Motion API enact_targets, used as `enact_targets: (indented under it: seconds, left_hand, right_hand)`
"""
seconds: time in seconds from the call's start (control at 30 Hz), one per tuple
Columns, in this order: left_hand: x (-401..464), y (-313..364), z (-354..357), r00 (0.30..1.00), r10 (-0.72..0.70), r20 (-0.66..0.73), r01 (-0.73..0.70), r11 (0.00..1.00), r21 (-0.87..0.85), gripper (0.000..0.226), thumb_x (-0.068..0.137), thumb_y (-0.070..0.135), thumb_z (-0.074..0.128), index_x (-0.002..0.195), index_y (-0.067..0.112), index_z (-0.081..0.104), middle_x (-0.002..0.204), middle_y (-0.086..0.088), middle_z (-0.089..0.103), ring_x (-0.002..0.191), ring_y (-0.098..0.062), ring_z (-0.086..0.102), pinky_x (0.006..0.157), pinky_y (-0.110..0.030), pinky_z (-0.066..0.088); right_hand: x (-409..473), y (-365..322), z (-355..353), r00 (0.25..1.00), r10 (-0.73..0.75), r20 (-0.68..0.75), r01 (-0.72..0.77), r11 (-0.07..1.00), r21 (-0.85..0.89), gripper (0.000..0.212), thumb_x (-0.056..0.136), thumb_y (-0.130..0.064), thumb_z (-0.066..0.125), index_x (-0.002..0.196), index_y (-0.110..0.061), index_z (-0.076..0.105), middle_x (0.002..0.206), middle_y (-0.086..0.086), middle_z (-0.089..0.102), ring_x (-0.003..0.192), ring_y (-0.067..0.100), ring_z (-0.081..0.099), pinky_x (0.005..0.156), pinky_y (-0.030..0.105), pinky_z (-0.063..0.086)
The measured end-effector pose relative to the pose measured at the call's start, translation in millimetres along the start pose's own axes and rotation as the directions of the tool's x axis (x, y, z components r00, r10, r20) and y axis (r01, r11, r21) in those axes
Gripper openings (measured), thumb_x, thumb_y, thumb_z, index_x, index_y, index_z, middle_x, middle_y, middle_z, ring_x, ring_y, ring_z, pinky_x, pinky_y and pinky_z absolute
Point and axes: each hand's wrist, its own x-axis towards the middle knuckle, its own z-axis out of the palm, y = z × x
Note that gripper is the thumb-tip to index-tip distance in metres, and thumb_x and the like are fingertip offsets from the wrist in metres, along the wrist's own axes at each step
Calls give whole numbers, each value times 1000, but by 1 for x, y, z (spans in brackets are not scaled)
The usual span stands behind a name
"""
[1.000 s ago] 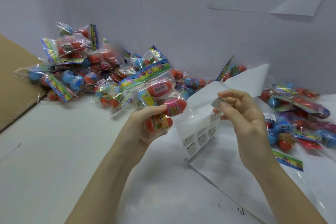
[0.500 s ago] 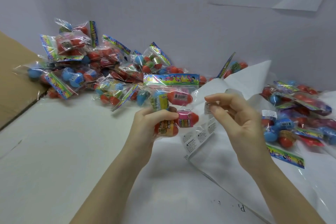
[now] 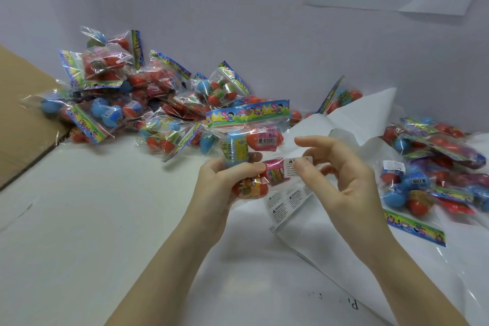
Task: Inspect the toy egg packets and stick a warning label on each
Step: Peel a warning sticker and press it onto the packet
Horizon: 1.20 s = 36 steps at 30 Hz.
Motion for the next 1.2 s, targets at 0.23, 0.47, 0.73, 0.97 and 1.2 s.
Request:
enact_targets:
  seconds: [0.23, 0.47, 0.73, 0.97, 1.2]
  left_hand:
    - [-2, 0, 2, 1000, 11, -13, -11, 1000, 15, 38, 49, 20, 70, 85, 7, 65, 63, 0, 70, 55, -9, 66, 48, -17, 49]
    - [-3, 1, 2, 1000, 20, 7, -20, 999, 33, 38, 49, 20, 70, 84, 7, 65, 64, -1, 70, 55, -10, 66, 49, -17, 49]
    - [-3, 1, -1, 999, 38, 39, -41, 997, 62, 37, 46, 9, 79, 81, 8, 67, 65, -2, 71, 55, -11, 65, 49, -19, 50]
    - [-6, 3, -4, 991, 39, 131, -40, 999, -2, 18, 61, 16, 66, 78, 11, 70, 69, -3, 69, 62, -12, 65, 54, -19, 52]
    - [-4, 1, -1, 994, 84, 74, -95, 982, 161, 44, 47, 21, 83, 86, 8, 67, 70, -1, 69, 59, -8, 63, 50, -18, 47]
  right_hand:
    - [-1, 0, 3, 1000, 1, 14, 0, 999, -43, 20, 78, -28, 60, 95, -38, 60, 86, -8, 62, 82, 4, 58, 72, 11, 41]
    - [-3, -1, 4, 1000, -28, 9, 29, 988, -151, 24, 80, -24, 66, 93, -42, 56, 81, -10, 61, 83, 1, 54, 73, 5, 38]
    - [-5, -6, 7, 993, -85, -77, 60, 959, -277, 42, 71, -37, 70, 103, -44, 45, 81, -14, 55, 81, 4, 54, 77, 11, 37]
    - [4, -7, -3, 941, 303, 149, -332, 907, 260, 50, 46, -39, 75, 93, -24, 69, 84, -2, 73, 75, 6, 66, 66, 15, 50]
    - [3, -5, -1, 913, 320, 254, -395, 851, 346, 31, 55, -36, 69, 84, -25, 76, 82, 3, 74, 71, 15, 69, 63, 18, 52]
